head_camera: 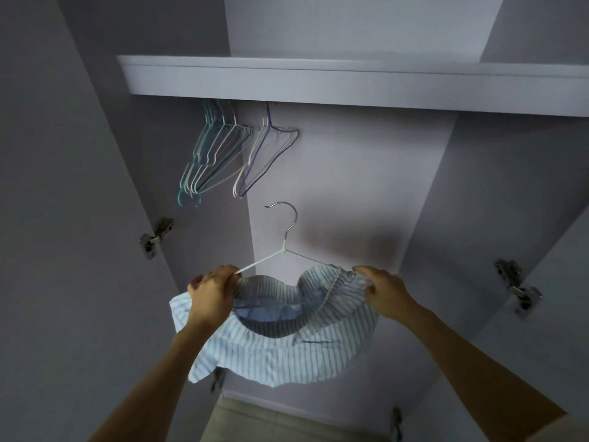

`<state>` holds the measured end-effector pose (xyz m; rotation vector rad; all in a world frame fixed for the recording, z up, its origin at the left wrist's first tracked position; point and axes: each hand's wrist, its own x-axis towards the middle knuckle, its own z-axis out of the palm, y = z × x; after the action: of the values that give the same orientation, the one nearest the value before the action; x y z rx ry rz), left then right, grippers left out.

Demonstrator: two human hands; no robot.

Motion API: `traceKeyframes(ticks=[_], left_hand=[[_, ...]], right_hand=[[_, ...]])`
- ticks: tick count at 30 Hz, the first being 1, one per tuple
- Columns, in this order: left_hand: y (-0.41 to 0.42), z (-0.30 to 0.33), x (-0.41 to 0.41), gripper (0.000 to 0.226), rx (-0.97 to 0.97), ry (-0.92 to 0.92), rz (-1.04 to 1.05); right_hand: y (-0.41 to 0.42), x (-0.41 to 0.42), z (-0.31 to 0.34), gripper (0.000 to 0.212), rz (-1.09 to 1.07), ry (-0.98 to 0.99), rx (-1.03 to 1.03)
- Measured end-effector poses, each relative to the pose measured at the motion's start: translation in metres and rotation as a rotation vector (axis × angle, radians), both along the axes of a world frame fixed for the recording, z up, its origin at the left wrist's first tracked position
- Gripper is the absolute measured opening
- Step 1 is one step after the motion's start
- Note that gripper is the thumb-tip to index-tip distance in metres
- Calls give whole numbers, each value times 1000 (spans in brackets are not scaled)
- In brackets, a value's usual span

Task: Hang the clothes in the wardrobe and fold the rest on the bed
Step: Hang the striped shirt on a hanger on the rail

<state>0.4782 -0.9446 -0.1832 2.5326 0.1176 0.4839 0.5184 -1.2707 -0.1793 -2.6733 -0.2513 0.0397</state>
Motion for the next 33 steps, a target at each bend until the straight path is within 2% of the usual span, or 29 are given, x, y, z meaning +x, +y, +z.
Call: traceKeyframes(ticks=[3, 8, 11, 13, 15, 18, 20, 23, 26, 29, 33], left_hand=[[-2, 4, 12, 25, 6, 5, 22], [-5, 9, 28, 28, 24, -5, 50], [-12, 6, 37, 30, 27, 30, 25], [-19, 4, 44, 34, 10, 67, 5], [-27, 3, 52, 34, -6, 93, -34], [-42, 3, 66, 28, -28, 102, -152], [-59, 5, 75, 27, -37, 97, -238], [-88, 15, 84, 33, -16, 125, -314], [-118, 33, 92, 54, 83, 197, -348], [-148, 62, 99, 62, 173, 109, -387], [-188, 105, 101, 65, 334, -117, -389]], right_hand=[[-2, -6, -11, 26, 41, -31, 25], [-23, -15, -17, 15, -77, -40, 134], [-35, -22, -18, 27, -224, -56, 127], [-38, -26, -15, 31, -282, -70, 23], [-41, -30, -15, 26, -267, -62, -106], [-46, -41, -12, 17, -150, -54, -91], [-51, -49, -9, 22, -128, -83, -138], [-60, -58, -4, 27, -225, -138, -210], [-67, -59, 5, 27, -357, -139, -278], [-74, -60, 17, 24, -535, -104, -246], [-83, -51, 45, 23, -695, -90, -57]])
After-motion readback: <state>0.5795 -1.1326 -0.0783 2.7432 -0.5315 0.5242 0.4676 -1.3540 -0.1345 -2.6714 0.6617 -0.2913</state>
